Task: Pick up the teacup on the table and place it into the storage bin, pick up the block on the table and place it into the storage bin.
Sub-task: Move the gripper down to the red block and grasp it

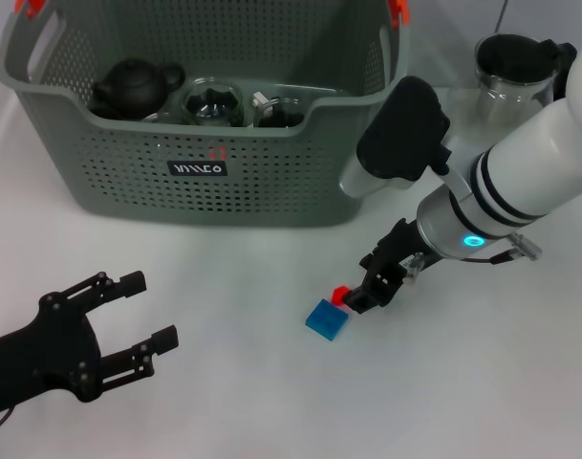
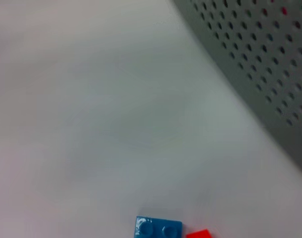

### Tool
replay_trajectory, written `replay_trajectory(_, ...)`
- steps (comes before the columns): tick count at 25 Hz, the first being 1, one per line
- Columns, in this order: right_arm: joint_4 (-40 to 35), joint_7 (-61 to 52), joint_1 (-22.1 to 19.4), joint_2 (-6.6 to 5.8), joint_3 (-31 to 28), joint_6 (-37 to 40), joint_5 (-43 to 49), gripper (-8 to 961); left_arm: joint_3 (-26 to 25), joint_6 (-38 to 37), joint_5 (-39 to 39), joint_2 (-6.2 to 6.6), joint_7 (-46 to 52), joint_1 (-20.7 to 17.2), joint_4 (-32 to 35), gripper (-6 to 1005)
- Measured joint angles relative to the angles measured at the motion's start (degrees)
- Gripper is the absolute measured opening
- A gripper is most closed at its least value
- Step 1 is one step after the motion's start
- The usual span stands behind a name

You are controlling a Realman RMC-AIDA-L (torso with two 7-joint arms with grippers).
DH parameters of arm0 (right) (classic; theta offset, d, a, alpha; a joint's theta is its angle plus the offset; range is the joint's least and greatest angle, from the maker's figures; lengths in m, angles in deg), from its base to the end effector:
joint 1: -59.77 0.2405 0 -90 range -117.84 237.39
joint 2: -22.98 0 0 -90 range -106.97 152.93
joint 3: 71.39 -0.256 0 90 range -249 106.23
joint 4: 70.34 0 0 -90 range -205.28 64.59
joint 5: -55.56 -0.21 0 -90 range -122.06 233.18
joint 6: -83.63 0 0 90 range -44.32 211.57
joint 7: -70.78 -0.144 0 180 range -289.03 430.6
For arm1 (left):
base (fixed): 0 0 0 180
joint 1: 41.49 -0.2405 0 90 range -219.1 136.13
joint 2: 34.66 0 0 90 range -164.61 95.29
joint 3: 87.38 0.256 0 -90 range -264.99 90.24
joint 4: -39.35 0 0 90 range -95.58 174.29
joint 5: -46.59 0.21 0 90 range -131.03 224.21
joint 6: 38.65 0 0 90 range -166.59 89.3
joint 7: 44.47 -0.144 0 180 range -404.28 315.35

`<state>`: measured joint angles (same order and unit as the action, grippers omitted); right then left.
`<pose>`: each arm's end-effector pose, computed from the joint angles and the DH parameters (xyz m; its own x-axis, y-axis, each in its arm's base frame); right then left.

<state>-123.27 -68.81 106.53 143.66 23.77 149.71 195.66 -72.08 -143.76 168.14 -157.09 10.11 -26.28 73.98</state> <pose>0.1537 0.3752 -0.0980 0.8624 -0.4230 0.2781 -0.3309 -0.8868 -0.3225 -0.3280 0.2180 0.0096 0.7120 0.1910 0.6756 0.4890 -0.8254 -0.2820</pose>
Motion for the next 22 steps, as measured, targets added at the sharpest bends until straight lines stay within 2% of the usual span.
replay_trajectory(12, 3.0, -0.1, 1.1, 0.17, 4.0, -3.5, -0.8, 604, 0.0, 0.0, 0.0, 0.00, 0.0, -0.1, 0.0, 798)
replay_trajectory(22, 3.3, 0.2, 1.4, 0.17, 4.4, -3.9, -2.3, 604, 0.0, 0.0, 0.0, 0.00, 0.0, -0.2, 0.0, 798)
